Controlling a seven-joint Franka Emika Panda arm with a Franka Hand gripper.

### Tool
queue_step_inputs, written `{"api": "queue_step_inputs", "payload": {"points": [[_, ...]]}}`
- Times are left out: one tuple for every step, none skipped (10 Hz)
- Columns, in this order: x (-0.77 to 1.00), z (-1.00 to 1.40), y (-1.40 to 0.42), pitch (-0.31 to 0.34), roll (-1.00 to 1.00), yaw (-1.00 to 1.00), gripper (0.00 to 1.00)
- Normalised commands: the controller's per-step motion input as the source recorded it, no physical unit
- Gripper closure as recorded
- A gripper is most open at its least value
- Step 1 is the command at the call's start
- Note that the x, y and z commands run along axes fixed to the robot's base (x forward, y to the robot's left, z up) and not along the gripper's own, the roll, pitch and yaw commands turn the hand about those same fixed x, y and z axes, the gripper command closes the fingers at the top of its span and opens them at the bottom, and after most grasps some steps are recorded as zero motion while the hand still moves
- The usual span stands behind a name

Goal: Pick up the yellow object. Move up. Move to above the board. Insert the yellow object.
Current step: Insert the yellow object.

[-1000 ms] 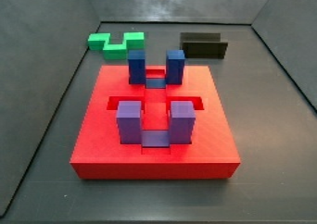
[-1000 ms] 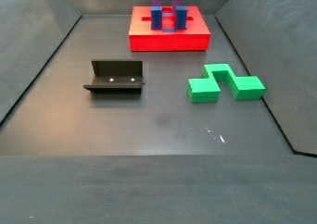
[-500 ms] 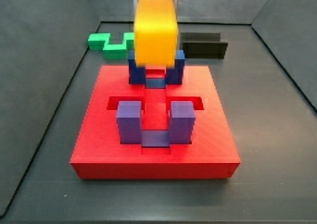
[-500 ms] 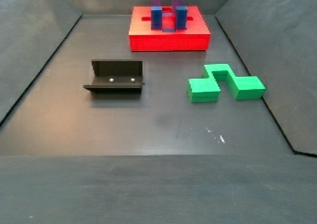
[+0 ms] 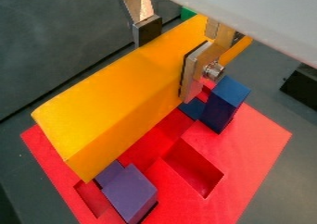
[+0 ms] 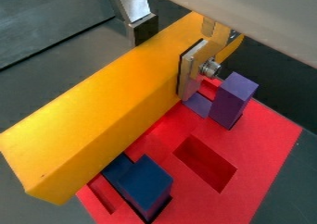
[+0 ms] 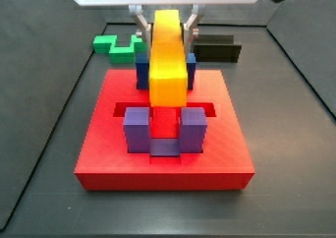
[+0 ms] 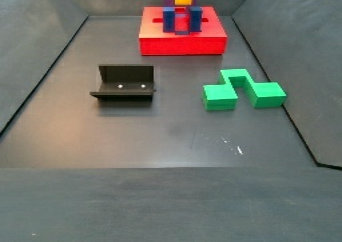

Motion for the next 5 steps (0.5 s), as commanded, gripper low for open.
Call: {"api": "queue_step_inputs", "payload": {"points": [[0.0, -0.15, -0.15, -0.03, 0.04, 0.02, 1.0], [0.0, -0.09, -0.28, 0.0, 0.25, 0.04, 1.0], [0.0, -0.15, -0.11, 0.0, 0.13, 0.01, 1.0], [0.0, -0.2, 0.0, 0.0, 0.11, 0.02, 1.0], [0.05, -0.28, 0.0, 0.0, 0.14, 0.09, 1.0]]}}
